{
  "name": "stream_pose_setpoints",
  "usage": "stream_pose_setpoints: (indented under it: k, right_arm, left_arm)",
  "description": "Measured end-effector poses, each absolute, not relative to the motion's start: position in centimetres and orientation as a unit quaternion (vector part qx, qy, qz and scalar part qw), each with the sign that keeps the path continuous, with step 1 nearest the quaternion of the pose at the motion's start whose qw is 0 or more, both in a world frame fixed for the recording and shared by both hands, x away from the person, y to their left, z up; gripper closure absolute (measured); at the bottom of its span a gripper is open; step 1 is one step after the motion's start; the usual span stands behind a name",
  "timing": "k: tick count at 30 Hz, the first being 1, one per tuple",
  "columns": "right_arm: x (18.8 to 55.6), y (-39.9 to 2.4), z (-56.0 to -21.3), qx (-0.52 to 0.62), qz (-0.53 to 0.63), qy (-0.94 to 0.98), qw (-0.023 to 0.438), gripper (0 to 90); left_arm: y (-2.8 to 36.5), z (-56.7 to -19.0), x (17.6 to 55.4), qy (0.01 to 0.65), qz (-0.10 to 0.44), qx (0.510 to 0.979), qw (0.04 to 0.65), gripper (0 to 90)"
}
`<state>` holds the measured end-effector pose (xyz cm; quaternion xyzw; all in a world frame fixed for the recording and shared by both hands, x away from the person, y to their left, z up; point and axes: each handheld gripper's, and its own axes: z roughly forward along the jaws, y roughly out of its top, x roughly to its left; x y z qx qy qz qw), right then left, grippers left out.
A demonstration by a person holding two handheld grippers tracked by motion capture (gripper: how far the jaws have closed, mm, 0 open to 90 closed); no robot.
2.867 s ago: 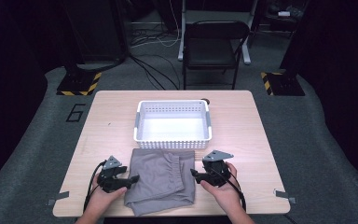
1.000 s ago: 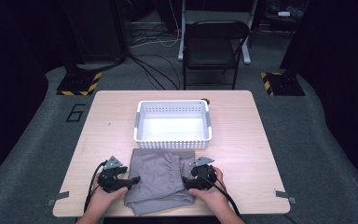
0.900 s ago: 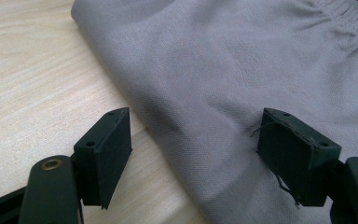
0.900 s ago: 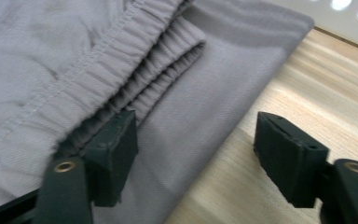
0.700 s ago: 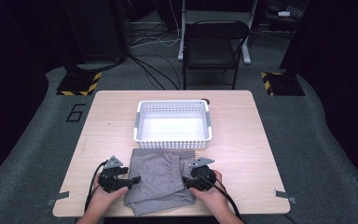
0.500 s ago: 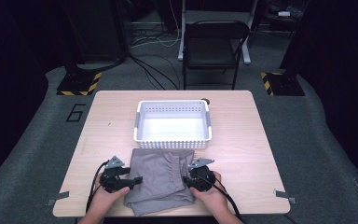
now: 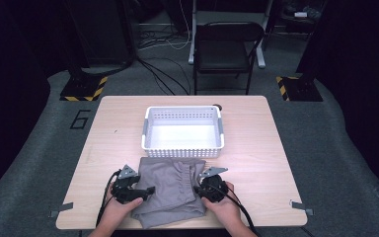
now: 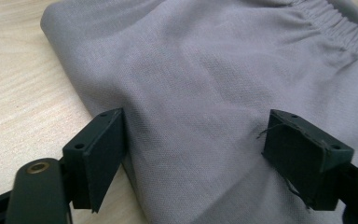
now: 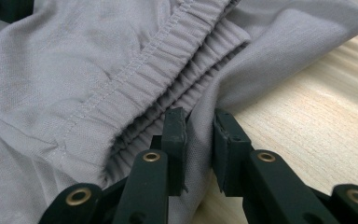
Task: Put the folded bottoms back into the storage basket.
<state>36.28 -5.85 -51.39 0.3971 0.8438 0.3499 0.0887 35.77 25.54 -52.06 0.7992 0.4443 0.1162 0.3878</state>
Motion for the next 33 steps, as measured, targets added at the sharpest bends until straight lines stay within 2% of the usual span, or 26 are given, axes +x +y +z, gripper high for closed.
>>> stream_pose_setpoints:
  k: [3, 9, 16, 21, 29, 33]
  right_arm:
    - [36.24, -5.84, -51.4, 0.397, 0.351, 0.844, 0.089, 75.8]
    - [36.28, -5.86, -51.45, 0.392, 0.353, 0.844, 0.096, 74.5]
    - [36.25, -5.91, -51.46, 0.391, 0.353, 0.844, 0.099, 73.3]
    - [36.22, -5.89, -51.45, 0.392, 0.353, 0.844, 0.099, 73.2]
    - [36.25, -5.84, -51.43, 0.393, 0.354, 0.844, 0.094, 75.7]
    - [36.17, -5.86, -51.38, 0.395, 0.351, 0.844, 0.095, 80.4]
  left_arm:
    - [25.46, -52.24, 35.81, 0.443, 0.125, 0.803, 0.378, 17.2]
    - [24.98, -52.34, 35.7, 0.442, 0.151, 0.808, 0.359, 17.1]
    - [24.98, -52.26, 35.57, 0.443, 0.156, 0.809, 0.353, 18.5]
    - [24.86, -52.12, 35.46, 0.443, 0.147, 0.807, 0.361, 28.9]
    - [24.67, -51.86, 35.35, 0.441, 0.123, 0.808, 0.37, 54.5]
    - [24.78, -51.77, 35.46, 0.445, 0.111, 0.807, 0.371, 61.1]
